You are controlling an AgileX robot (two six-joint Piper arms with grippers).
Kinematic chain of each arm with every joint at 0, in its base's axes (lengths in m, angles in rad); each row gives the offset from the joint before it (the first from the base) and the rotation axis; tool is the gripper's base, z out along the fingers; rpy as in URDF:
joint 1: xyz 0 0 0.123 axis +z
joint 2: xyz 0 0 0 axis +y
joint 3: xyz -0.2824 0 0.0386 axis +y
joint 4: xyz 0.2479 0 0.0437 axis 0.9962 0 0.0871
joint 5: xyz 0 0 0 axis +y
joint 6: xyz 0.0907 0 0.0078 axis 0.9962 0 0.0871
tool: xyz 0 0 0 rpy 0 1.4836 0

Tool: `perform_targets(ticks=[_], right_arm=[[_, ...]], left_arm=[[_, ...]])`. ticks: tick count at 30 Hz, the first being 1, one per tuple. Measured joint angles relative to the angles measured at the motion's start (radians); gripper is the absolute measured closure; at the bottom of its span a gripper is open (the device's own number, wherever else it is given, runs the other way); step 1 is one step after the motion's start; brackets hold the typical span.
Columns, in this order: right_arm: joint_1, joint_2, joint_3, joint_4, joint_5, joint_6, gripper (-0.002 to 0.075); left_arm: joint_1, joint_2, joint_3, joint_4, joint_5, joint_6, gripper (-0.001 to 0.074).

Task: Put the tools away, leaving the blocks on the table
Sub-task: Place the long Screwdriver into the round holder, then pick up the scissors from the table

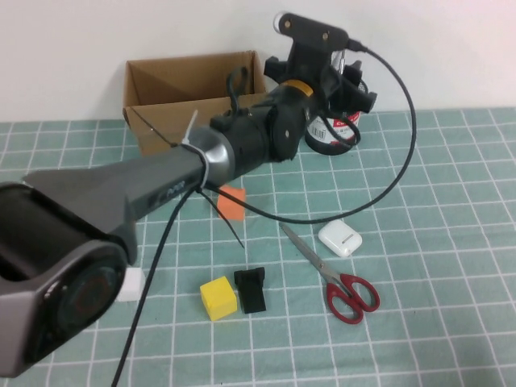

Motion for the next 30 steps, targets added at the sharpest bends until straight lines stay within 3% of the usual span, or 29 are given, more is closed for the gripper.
perform_targets(ticks=[4, 7, 9, 13, 15, 20, 30], right_arm=[[0.0, 0.0, 0.0, 0.0, 0.0, 0.0, 0.0734], [0.0, 0.0, 0.0, 0.0, 0.0, 0.0, 0.0734], [0.0, 0.0, 0.0, 0.0, 0.0, 0.0, 0.0734], [0.0, 0.0, 0.0, 0.0, 0.0, 0.0, 0.0734], [0.0, 0.0, 0.0, 0.0, 0.0, 0.0, 0.0734], [0.0, 0.0, 0.0, 0.0, 0.0, 0.0, 0.0734], [0.0, 0.0, 0.0, 0.0, 0.0, 0.0, 0.0733]], left_arm=[[0.002, -0.063, 0.0, -0.04, 0.123, 0.021, 0.0334], [0.002, -0.13, 0.0, -0.044, 0.327, 0.023, 0.0365], [0.002, -0.189, 0.0, -0.037, 0.521, 0.023, 0.0429], [0.002, -0.324, 0.023, -0.008, 0.859, 0.014, 0.0647], [0.002, -0.406, 0.08, 0.011, 0.941, 0.01, 0.0695], [0.002, -0.651, 0.306, 0.069, 0.988, -0.015, 0.073], [0.083, -1.144, 0.784, 0.136, 0.886, -0.131, 0.0733]])
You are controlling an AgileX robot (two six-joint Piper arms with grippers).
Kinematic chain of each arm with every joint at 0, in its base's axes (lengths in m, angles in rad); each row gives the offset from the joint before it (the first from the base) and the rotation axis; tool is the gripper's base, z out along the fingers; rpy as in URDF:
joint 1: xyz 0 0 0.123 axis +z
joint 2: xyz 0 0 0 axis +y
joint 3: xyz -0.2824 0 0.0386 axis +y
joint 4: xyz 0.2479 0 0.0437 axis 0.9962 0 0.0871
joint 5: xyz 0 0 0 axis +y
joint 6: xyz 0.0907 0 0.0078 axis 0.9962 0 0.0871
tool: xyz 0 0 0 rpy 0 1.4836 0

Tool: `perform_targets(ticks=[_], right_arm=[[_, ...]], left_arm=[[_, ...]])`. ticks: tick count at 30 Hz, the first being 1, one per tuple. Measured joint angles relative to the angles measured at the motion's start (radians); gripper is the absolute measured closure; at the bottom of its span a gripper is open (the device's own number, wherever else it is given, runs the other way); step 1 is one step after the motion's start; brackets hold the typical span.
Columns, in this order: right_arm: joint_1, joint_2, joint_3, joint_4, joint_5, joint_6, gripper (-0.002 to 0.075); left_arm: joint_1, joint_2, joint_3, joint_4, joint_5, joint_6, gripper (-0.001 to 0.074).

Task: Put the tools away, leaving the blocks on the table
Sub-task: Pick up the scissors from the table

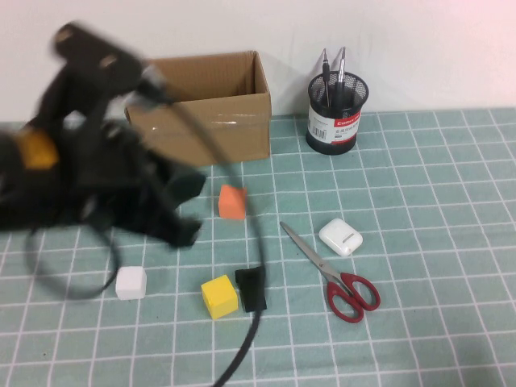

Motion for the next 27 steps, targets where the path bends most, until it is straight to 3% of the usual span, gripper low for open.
perform_targets(ticks=[5, 13, 19, 22, 27], right_arm=[[0.0, 0.0, 0.0, 0.0, 0.0, 0.0, 0.0733], [0.0, 0.0, 0.0, 0.0, 0.0, 0.0, 0.0734], [0.0, 0.0, 0.0, 0.0, 0.0, 0.0, 0.0733], [0.0, 0.0, 0.0, 0.0, 0.0, 0.0, 0.0734], [0.0, 0.0, 0.0, 0.0, 0.0, 0.0, 0.0733]], left_arm=[[0.006, -0.139, 0.128, 0.01, 0.024, -0.02, 0.0733], [0.006, -0.205, 0.157, 0.043, 0.101, -0.02, 0.0733], [0.015, -0.341, 0.264, 0.182, -0.063, -0.094, 0.0734], [0.072, -0.469, 0.379, 0.229, -0.198, -0.132, 0.0734], [0.252, -0.725, 0.603, 0.262, -0.404, -0.145, 0.0734]])
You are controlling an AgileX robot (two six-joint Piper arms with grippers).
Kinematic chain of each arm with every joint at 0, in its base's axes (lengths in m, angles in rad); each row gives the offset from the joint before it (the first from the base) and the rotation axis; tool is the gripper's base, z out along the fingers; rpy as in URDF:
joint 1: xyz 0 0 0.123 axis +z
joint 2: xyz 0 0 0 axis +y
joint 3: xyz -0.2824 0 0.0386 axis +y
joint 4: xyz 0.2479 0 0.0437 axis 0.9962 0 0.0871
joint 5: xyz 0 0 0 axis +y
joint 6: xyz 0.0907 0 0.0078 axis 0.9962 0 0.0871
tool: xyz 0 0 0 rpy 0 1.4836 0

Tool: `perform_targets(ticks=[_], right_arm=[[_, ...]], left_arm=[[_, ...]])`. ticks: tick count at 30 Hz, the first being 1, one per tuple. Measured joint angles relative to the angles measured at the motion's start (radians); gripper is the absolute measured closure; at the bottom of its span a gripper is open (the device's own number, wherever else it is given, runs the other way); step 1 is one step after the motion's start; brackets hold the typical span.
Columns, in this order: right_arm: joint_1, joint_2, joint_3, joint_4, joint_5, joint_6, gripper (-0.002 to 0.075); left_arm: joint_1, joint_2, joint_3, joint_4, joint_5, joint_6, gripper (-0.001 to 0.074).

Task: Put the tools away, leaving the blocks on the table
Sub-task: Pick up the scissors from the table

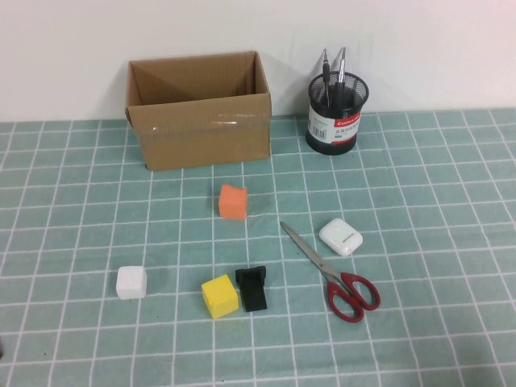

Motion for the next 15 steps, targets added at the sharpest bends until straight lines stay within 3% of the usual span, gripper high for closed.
perform_targets(ticks=[6, 15], right_arm=[[0.0, 0.0, 0.0, 0.0, 0.0, 0.0, 0.0734], [0.0, 0.0, 0.0, 0.0, 0.0, 0.0, 0.0734]], left_arm=[[0.145, -0.299, 0.274, 0.0, -0.174, -0.04, 0.0734], [0.164, -0.418, 0.465, 0.006, -0.154, -0.08, 0.0734]])
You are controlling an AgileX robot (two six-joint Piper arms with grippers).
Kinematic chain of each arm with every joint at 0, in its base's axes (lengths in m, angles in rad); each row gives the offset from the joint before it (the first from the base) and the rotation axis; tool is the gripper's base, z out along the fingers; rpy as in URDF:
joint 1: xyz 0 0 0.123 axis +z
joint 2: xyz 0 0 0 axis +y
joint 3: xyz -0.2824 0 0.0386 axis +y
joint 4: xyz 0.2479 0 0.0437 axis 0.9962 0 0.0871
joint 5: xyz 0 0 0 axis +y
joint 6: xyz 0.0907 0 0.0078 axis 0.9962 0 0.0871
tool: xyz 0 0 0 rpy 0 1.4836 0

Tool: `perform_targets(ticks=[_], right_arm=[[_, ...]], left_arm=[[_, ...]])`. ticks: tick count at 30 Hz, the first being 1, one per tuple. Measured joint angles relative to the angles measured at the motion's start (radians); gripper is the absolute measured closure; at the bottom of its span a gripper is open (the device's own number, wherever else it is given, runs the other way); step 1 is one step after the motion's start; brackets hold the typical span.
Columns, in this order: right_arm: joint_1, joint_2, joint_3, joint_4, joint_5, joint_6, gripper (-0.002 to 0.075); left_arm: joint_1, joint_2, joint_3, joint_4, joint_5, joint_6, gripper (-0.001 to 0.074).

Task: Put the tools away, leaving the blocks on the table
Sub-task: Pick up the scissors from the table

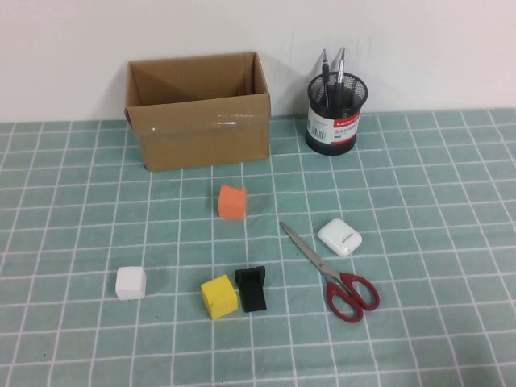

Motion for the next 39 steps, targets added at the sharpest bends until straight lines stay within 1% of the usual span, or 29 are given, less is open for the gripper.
perform_targets(ticks=[3, 8, 11, 39], right_arm=[[0.0, 0.0, 0.0, 0.0, 0.0, 0.0, 0.0734], [0.0, 0.0, 0.0, 0.0, 0.0, 0.0, 0.0733], [0.0, 0.0, 0.0, 0.0, 0.0, 0.0, 0.0734], [0.0, 0.0, 0.0, 0.0, 0.0, 0.0, 0.0734]], left_arm=[[0.0, 0.0, 0.011, 0.0, 0.043, -0.018, 0.0734], [0.0, 0.0, 0.013, 0.002, 0.188, -0.026, 0.0734], [0.0, 0.0, 0.013, 0.002, 0.245, -0.027, 0.0734], [0.0, 0.0, 0.013, 0.002, 0.253, -0.027, 0.0735]])
